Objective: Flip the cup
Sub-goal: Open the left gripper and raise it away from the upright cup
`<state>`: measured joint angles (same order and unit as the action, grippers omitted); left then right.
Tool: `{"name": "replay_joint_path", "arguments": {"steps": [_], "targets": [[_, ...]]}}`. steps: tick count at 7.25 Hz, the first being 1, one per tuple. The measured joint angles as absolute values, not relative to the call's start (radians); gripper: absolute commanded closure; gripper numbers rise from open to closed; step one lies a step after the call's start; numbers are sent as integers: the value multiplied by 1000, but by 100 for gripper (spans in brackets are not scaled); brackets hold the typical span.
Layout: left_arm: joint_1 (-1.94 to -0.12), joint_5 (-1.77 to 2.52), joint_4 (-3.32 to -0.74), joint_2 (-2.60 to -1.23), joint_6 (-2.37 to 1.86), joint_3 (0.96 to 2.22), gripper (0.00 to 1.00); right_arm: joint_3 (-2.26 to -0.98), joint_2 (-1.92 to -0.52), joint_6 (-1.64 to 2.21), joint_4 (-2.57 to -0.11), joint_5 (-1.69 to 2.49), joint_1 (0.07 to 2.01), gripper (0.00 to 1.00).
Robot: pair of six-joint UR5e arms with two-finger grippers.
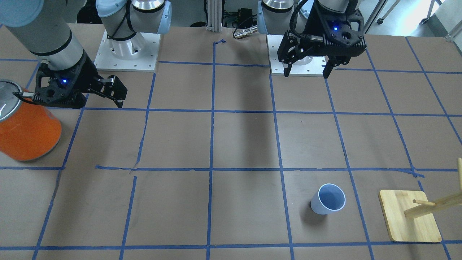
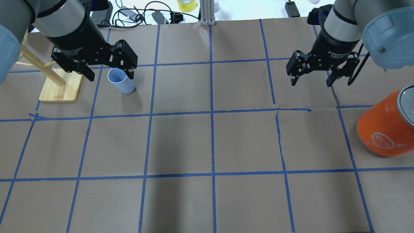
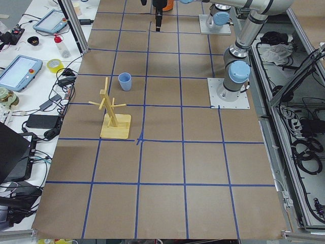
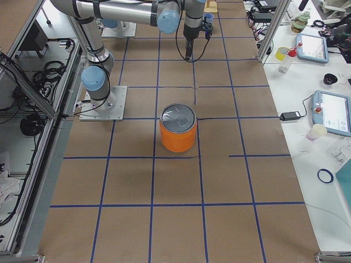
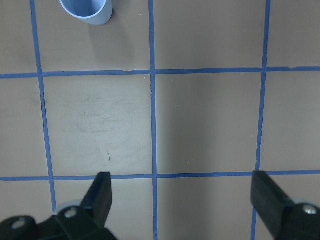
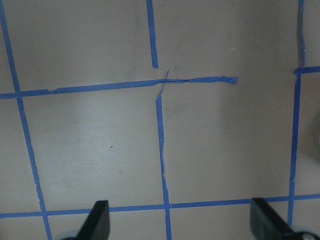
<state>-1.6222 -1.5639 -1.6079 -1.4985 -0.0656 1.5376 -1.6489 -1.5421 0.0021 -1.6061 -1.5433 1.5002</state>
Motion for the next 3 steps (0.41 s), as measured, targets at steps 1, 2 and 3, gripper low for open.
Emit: {"name": "replay_joint_path", "arguments": {"steps": [1,2,3], "targets": [[-1622,-1570,-1612,-1494,-66,1537,0,-1649,-1538,2,-1607,-1541,1500,0],[-1622,-1581,-1619,-1489,-64,1537,0,-1649,-1536,4,-1607,-1539,1500,0],[-1621,-1588,-1622,-1485,-63,1538,0,-1649,-1535,4,-1607,-1538,1500,0]]}}
